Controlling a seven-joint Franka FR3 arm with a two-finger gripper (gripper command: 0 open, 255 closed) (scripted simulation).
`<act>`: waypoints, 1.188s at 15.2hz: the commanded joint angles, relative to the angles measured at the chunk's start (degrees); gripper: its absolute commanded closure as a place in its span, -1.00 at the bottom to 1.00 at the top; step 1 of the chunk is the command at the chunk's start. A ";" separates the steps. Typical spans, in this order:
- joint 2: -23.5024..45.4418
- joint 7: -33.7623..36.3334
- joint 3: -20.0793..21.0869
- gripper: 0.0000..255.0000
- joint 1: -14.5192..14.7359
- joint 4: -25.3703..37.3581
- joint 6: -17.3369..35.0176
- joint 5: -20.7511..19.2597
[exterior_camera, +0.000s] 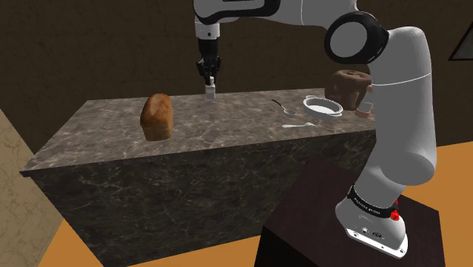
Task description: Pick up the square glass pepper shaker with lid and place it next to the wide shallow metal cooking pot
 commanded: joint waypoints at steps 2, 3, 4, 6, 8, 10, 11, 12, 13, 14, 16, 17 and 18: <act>-3.96 -3.01 -0.77 1.00 -2.46 -5.75 1.87 0.45; -5.11 -4.12 -1.09 1.00 -3.30 -7.48 2.48 0.60; -6.18 -5.24 -1.42 1.00 -4.13 -9.06 3.03 0.74; -8.10 -7.54 -2.15 1.00 -5.76 -11.87 3.99 1.00; -9.74 -9.88 -2.93 1.00 -7.36 -14.25 4.78 1.23; -11.12 -12.27 -3.75 1.00 -8.94 -16.22 5.44 1.43; -11.72 -13.47 -4.18 1.00 -9.72 -17.07 5.73 1.53; -12.26 -14.69 -4.62 1.00 -10.51 -17.84 5.98 1.61; -12.74 -15.91 -5.09 1.00 -11.27 -18.52 6.21 1.70; -13.16 -17.14 -5.55 1.00 -12.04 -19.11 6.41 1.79; -13.84 -19.62 -6.48 1.00 -13.58 -20.06 6.75 1.95; -14.09 -20.87 -6.95 1.00 -14.35 -20.42 6.88 2.03; -14.28 -22.12 -7.43 1.00 -15.12 -20.69 7.00 2.11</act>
